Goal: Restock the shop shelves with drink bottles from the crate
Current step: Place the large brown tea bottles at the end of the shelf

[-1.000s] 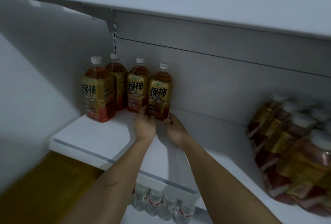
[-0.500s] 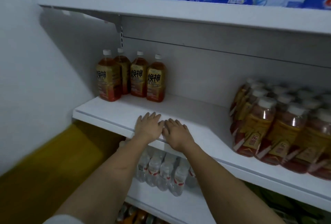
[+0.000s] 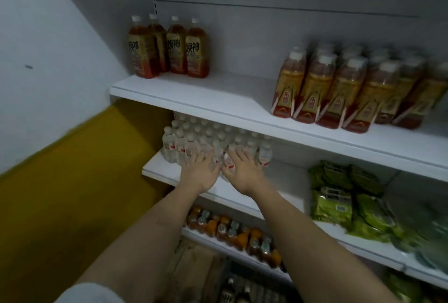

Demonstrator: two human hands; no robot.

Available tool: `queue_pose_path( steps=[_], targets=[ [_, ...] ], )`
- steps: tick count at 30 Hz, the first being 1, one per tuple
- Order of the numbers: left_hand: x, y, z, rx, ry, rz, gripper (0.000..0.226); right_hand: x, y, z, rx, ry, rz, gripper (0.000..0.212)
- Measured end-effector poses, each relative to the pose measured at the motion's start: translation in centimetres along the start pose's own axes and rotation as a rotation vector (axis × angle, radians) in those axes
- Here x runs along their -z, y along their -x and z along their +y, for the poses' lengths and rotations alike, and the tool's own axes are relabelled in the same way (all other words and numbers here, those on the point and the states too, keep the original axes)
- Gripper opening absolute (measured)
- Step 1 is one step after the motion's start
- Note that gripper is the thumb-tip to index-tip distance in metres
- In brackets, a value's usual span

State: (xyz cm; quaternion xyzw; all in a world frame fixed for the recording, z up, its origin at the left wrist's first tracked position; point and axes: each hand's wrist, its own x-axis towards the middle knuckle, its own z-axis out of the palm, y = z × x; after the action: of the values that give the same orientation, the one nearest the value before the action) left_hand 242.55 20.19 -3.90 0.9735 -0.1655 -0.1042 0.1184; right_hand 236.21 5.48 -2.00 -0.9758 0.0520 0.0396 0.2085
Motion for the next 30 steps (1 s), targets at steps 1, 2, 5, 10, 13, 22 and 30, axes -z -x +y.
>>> queue_pose_path(
  steps=[1,2,5,10,13,22,30],
  targets=[
    [-0.9,1.3,0.3,0.010,-0.002,-0.037,0.065,-0.9,1.4,0.6,-0.033,0.005,-0.041,0.069],
    [-1.8,2.2,0.5,0.014,-0.008,-0.074,0.066,-1.8,2.7,1.2,-0.062,0.005,-0.075,0.068],
    [-4.3,4.3,0.8,0.009,-0.018,-0.166,0.069,-4.4,5.9,2.7,-0.153,-0.006,-0.140,0.067],
    [-8.7,6.5,0.9,-0.056,-0.006,-0.259,0.067,-8.5,10.4,4.4,-0.288,-0.067,-0.199,0.066],
    [-11.8,8.4,0.7,-0.103,0.041,-0.328,0.066,-11.9,12.9,5.4,-0.379,-0.116,-0.212,0.065],
    [-20.0,11.6,-4.4,-0.098,0.045,-0.521,0.068,-21.1,17.2,4.9,-0.576,-0.267,-0.305,0.068],
    [-27.3,12.4,-2.7,-0.014,0.107,-0.634,0.065,-28.8,19.0,9.5,-0.679,-0.361,-0.406,0.068]
  ],
)
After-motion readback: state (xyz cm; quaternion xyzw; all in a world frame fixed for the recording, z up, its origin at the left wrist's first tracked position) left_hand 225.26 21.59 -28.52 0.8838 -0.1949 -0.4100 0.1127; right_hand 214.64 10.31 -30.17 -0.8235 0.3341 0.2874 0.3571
